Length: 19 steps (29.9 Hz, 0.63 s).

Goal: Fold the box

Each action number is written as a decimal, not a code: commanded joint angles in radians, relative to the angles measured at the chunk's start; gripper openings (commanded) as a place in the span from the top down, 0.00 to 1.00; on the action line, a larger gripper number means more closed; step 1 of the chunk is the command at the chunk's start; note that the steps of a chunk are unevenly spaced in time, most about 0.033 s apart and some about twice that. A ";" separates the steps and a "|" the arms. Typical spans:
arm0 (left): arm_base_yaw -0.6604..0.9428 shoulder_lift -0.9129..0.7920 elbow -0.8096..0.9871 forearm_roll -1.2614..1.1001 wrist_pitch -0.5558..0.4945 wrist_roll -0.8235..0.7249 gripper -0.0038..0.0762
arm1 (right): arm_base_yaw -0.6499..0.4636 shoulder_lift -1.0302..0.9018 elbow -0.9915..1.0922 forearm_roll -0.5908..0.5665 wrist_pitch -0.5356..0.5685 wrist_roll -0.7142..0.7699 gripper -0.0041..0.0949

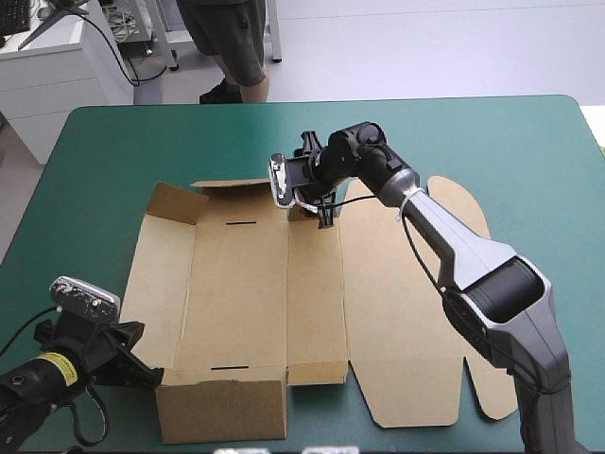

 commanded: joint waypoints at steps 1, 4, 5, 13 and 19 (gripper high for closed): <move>-0.004 0.007 -0.035 0.002 -0.049 -0.003 0.96 | -0.004 -0.088 -0.035 -0.018 -0.039 0.131 0.24; -0.004 0.007 -0.035 0.002 -0.049 -0.003 0.96 | -0.004 -0.120 -0.035 -0.091 -0.006 0.248 0.30; -0.004 0.007 -0.035 0.002 -0.049 -0.003 0.96 | -0.004 -0.129 -0.035 -0.127 0.009 0.298 0.33; -0.004 0.007 -0.035 0.002 -0.049 -0.003 0.96 | -0.013 -0.190 -0.035 -0.364 0.182 0.696 0.78; -0.004 0.007 -0.035 0.002 -0.049 -0.003 0.96 | -0.093 -0.216 -0.035 -0.321 0.255 0.957 0.97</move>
